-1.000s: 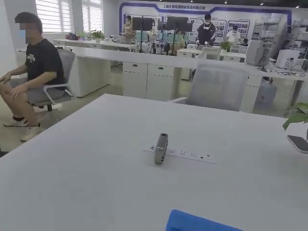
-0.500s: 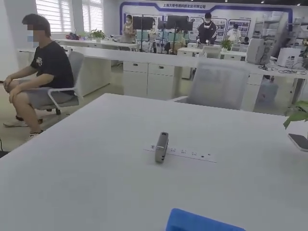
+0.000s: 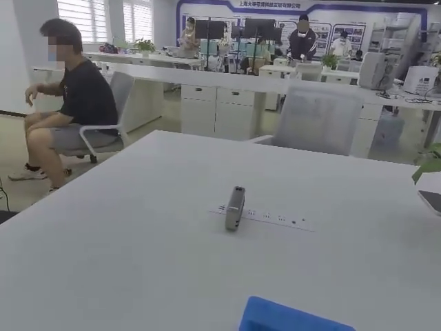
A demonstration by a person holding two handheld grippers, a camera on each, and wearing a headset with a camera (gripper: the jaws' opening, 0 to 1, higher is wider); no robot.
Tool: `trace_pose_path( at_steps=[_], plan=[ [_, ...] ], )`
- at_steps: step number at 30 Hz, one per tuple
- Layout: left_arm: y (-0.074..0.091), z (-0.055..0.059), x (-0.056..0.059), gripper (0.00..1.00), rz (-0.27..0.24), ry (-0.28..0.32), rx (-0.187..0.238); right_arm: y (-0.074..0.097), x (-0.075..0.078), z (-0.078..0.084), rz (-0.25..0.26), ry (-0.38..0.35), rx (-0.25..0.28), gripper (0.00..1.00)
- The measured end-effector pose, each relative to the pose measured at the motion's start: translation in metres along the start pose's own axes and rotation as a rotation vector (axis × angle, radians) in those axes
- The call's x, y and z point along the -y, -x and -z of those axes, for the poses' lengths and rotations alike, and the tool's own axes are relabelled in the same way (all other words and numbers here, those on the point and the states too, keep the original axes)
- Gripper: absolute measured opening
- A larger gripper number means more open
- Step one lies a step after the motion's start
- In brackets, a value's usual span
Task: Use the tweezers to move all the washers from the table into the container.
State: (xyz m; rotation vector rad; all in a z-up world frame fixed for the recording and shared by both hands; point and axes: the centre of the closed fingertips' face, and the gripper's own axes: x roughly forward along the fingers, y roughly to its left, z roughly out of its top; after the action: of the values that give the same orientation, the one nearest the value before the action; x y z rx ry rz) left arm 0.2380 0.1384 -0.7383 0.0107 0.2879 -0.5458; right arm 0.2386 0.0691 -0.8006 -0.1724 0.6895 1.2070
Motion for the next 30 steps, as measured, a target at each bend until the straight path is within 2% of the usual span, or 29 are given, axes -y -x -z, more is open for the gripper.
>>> trace_pose_path(
  at_steps=[8,17,25,28,30],
  plan=[
    [0.001,-0.001,0.0,0.75,-0.004,0.001,0.005,0.015,0.01,-0.032,0.008,0.003,0.05,0.03],
    [0.002,-0.002,-0.001,0.75,-0.009,0.007,0.015,0.027,0.022,-0.065,-0.008,-0.059,0.132,0.03],
    [0.003,-0.004,-0.001,0.74,-0.011,0.011,0.021,0.018,0.047,-0.081,0.014,-0.108,0.16,0.03],
    [0.003,-0.004,-0.001,0.74,-0.012,0.015,0.022,0.012,0.055,-0.085,-0.011,-0.139,0.182,0.03],
    [0.003,-0.004,-0.001,0.74,-0.009,0.014,0.024,0.007,0.064,-0.086,-0.015,-0.158,0.175,0.03]
  ],
)
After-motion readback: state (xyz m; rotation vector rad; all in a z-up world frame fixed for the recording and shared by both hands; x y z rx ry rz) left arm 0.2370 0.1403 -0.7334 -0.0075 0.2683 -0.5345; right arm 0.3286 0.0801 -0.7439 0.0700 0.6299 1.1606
